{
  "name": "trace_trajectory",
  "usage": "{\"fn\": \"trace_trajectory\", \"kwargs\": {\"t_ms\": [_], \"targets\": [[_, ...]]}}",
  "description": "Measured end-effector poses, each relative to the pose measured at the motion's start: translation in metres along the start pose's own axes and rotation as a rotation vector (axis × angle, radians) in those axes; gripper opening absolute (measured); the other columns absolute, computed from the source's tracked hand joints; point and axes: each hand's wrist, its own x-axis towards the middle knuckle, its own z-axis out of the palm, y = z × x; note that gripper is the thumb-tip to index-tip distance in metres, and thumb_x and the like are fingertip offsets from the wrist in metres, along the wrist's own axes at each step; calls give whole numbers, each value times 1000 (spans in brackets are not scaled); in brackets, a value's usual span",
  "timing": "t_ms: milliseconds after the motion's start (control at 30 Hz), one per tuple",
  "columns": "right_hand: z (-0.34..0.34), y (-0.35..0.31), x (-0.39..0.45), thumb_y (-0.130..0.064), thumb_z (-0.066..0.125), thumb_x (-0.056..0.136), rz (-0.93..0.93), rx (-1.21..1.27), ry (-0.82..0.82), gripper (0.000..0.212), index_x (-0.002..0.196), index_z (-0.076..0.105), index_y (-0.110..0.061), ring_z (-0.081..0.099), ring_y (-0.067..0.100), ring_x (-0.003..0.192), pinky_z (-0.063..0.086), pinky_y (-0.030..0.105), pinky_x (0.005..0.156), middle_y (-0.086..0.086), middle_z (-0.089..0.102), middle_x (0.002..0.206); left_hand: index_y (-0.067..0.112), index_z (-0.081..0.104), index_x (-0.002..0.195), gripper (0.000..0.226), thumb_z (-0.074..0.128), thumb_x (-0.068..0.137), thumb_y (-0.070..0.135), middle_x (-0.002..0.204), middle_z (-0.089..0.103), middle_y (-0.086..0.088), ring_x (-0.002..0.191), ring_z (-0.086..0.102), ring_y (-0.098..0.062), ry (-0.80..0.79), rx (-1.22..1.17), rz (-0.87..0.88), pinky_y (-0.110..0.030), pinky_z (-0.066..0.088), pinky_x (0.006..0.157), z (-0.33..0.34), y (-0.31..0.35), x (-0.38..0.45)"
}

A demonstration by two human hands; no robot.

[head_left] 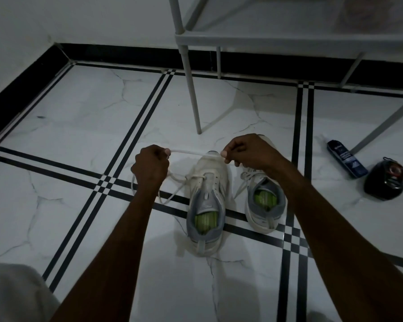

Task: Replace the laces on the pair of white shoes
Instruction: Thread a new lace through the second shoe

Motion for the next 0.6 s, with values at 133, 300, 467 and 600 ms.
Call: {"fn": "trace_trajectory", "kwargs": {"t_ms": [133, 300, 467, 600], "targets": [[-3, 3, 2, -13, 69, 92, 21, -67, -48, 13, 100, 75, -5, 65, 8, 67, 48, 13, 57, 7, 77, 89, 15, 75, 99, 21, 61, 99, 31, 99, 76, -4, 99, 69, -24, 54, -11, -87, -50, 54, 92, -3, -3, 1], [5, 9, 11, 6, 57, 94, 87, -78, -107, 20, 106, 72, 2, 72, 18, 75, 59, 21, 67, 19, 74, 91, 13, 74, 105, 17, 65, 97, 25, 106, 75, -7, 103, 68, -26, 69, 28, -84, -48, 52, 95, -2, -12, -1], [23, 6, 11, 8, 65, 88, 54, -34, -17, 6, 94, 65, 5, 76, 26, 76, 62, 37, 77, 21, 70, 87, 16, 62, 130, 47, 79, 88, 26, 127, 65, -2, 117, 59, -11, -270, -273, 410, -29, 50, 99, 18, 10, -21], [32, 3, 10, 3, 82, 74, 77, -48, 100, 21, 89, 67, 0, 75, 27, 70, 63, 43, 71, 16, 72, 83, 17, 66, 127, 44, 80, 85, 23, 112, 75, 3, 107, 68, -4, -493, -349, 509, -28, 54, 96, 31, 35, -31]]}}
